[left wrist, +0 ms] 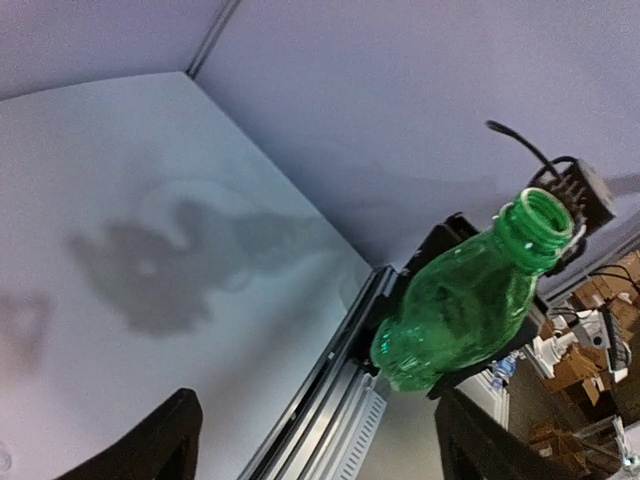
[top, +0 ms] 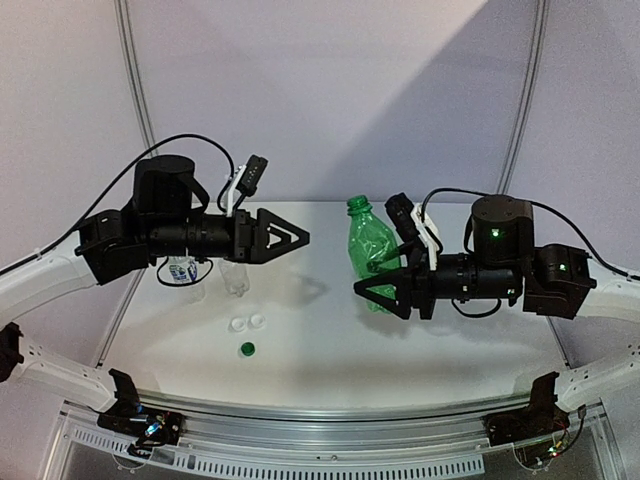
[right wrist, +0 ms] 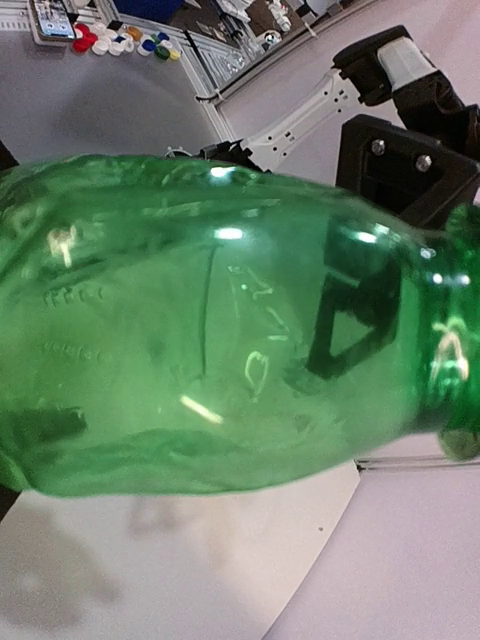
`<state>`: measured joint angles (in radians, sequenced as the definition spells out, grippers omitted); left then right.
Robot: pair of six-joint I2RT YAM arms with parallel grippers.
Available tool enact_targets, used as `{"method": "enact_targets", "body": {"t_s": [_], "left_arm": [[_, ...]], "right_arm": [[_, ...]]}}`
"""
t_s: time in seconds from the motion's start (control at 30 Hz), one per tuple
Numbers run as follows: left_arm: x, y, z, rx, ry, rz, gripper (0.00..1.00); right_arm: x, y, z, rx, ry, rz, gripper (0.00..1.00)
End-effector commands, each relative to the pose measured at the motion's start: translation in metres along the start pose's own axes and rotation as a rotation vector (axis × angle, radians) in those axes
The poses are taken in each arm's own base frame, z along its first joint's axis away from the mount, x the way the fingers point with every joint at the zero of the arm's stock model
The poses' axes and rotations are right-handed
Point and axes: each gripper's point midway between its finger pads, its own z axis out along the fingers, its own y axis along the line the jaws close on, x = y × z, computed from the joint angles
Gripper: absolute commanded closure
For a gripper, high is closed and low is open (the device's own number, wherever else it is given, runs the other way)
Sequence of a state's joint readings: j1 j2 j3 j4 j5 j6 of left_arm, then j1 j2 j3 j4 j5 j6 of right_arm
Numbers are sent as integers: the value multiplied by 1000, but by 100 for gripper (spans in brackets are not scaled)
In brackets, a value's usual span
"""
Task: Unscrew the bottle caps
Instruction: Pass from the right arm to the left
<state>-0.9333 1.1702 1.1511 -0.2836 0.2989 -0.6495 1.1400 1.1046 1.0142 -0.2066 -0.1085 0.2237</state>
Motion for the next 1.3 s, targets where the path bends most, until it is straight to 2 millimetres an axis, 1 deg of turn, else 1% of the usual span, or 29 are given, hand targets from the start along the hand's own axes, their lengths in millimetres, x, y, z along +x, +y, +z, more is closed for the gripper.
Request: {"method": "enact_targets", "body": {"t_s": [0.0, 0.03, 0.1, 0.13, 0.3, 0.47, 0.63, 0.8, 0.97, 1.13, 1.23, 1.27], "left_arm": [[-17, -54, -1, 219, -23, 88, 12], [-19, -60, -1, 245, -24, 95, 10], [-24, -71, -1, 292, -28, 106, 2], [-25, -76, -1, 310, -30, 112, 1], [-30, -92, 4, 362, -16, 142, 1], [-25, -93, 21, 353, 27, 144, 1], [-22, -92, 34, 340, 62, 148, 8], [-14, -86, 43, 305, 109, 149, 23], [-11, -85, 45, 296, 119, 157, 42], [-7, -82, 45, 287, 130, 159, 63], [-6, -79, 45, 275, 130, 158, 80], [-7, -79, 45, 272, 127, 159, 84]], "right_arm": [[1, 16, 3, -92, 0, 8, 100], [1, 17, 4, -96, 4, 11, 100], [2, 18, 4, -104, 8, 14, 100], [3, 18, 5, -108, 13, 19, 100], [4, 22, 7, -129, 25, 30, 100], [3, 25, 10, -145, 36, 31, 100], [4, 26, 13, -151, 42, 32, 100], [4, 25, 15, -147, 44, 37, 100], [5, 25, 17, -147, 48, 40, 100], [5, 24, 19, -144, 49, 41, 100], [6, 24, 20, -144, 52, 42, 100], [5, 24, 20, -144, 51, 42, 100]]}}
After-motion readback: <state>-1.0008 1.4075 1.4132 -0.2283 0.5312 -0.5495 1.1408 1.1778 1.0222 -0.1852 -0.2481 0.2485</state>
